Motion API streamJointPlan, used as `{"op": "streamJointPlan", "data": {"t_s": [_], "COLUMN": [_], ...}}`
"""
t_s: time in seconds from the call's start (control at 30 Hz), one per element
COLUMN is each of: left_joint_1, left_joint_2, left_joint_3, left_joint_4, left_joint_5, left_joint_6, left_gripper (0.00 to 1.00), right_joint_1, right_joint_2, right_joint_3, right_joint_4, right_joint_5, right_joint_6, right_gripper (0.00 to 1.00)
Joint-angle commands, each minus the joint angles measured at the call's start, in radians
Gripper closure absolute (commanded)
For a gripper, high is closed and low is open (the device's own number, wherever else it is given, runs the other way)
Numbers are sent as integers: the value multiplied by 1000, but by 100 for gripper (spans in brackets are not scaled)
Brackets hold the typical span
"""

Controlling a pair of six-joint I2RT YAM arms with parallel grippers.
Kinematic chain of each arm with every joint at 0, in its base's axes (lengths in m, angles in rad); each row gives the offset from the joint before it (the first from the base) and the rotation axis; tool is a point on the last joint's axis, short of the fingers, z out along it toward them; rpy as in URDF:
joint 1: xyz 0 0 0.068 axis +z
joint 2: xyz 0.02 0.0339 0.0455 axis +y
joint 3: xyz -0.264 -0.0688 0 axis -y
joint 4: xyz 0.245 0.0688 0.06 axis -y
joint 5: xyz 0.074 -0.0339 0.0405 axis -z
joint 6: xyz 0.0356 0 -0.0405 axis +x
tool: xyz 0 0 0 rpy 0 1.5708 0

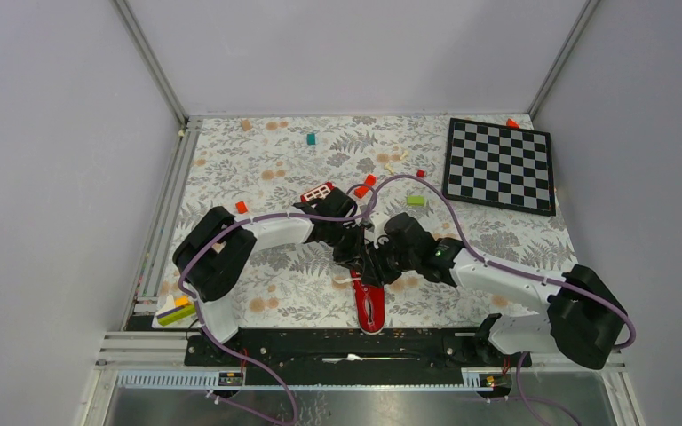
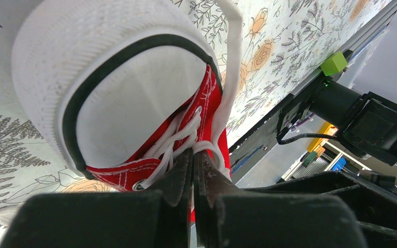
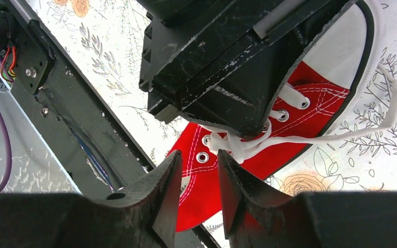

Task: Tie the shoes
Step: Cross the shoelace with the shoelace.

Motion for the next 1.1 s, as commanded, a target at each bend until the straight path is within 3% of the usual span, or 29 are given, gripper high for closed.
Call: {"op": "streamJointPlan", "data": {"t_s": [0.0, 0.5, 0.87, 1.07], "left_joint_1": [0, 1, 0, 0], "left_joint_2": [10, 16, 14, 13], "left_joint_3": [25, 28, 27, 26], "left_joint_4": [7, 7, 8, 8], "left_joint_5": [-8, -5, -4, -4], "left_joint_6": [24, 24, 24, 24], "left_gripper": [100, 100, 100, 100], "right_joint_1": [0, 0, 0, 1], "right_joint_2": [21, 28, 46, 47], "right_joint_3": [44, 31, 40, 35], "right_joint_4": [19, 36, 20, 10], "right_joint_5": [5, 2, -18, -10], "right_joint_6": [-33, -75, -99, -120], "right_gripper": [61, 61, 75, 70]}}
